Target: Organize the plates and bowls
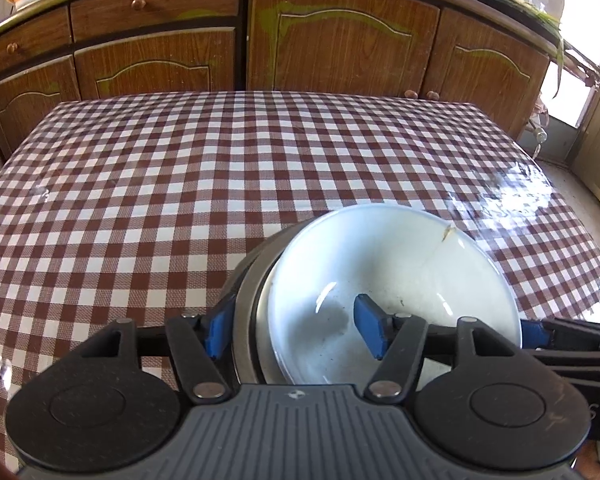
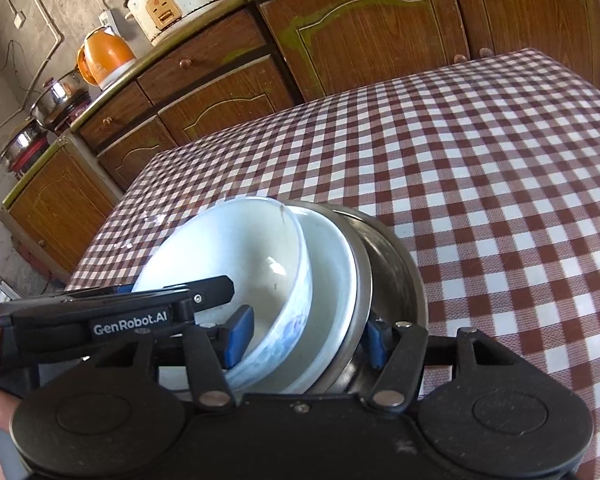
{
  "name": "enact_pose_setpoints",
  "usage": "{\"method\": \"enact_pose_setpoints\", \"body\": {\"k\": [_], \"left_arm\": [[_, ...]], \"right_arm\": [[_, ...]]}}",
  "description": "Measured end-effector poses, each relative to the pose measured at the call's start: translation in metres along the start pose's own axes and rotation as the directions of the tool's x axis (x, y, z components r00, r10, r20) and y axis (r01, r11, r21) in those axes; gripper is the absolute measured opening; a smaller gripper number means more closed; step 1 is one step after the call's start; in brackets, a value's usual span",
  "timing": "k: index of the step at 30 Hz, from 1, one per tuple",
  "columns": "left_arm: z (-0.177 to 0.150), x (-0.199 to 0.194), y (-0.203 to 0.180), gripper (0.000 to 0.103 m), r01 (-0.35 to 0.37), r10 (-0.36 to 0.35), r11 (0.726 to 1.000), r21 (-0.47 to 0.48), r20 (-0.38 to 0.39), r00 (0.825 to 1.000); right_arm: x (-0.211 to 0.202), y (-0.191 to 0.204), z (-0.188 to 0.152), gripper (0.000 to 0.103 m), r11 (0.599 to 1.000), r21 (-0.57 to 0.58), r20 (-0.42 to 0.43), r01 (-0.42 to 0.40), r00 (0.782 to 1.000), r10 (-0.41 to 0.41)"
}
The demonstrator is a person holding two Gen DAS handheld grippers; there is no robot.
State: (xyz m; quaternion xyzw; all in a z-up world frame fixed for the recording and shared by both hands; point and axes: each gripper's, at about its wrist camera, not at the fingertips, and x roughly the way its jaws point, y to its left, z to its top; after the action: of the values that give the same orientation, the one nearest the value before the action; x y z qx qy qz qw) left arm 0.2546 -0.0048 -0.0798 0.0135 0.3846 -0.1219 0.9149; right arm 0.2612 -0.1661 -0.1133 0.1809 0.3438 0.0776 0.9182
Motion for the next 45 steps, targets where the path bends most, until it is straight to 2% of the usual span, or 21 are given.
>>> {"method": "enact_pose_setpoints", "body": {"k": [9,13,20,26,31,45], "left_arm": [[-0.003,-0.014,-0.001,0.067,-0.002,0.002,1.000,0.003,0.014,1.000],[-0.006,-0.032,-0.004,0.073,-0.038,0.037,0.999,0.020,0.036,0.999],[-0.020,-0.066,-0.020,0.079,-0.081,0.078,0.995,0.051,0.054,0.995],[-0.033,-0.094,-0.027,0.083,-0.094,0.094,0.996,-0.005,0.050,0.994],[-0.038,-0.114,-0.036,0.084,-0.120,0.122,0.992,-0.026,0.058,0.991],[-0.059,-0.162,-0.054,0.087,-0.150,0.153,0.988,-0.038,0.089,0.984]], "right_arm": [[-0.027,0.001,-0.007,0.074,0.996,-0.066,0.052,0.066,0.997,-0.063],[-0.047,0.000,-0.011,0.074,0.994,-0.058,0.089,0.087,0.993,-0.082],[-0.079,0.013,-0.023,0.076,0.988,-0.107,0.130,0.112,0.987,-0.097],[-0.103,0.032,-0.030,0.079,0.975,-0.156,0.153,0.155,0.979,-0.131],[-0.126,0.039,-0.041,0.079,0.975,-0.163,0.157,0.150,0.980,-0.124],[-0.182,0.048,-0.072,0.081,0.968,-0.170,0.167,0.184,0.974,-0.156]]}}
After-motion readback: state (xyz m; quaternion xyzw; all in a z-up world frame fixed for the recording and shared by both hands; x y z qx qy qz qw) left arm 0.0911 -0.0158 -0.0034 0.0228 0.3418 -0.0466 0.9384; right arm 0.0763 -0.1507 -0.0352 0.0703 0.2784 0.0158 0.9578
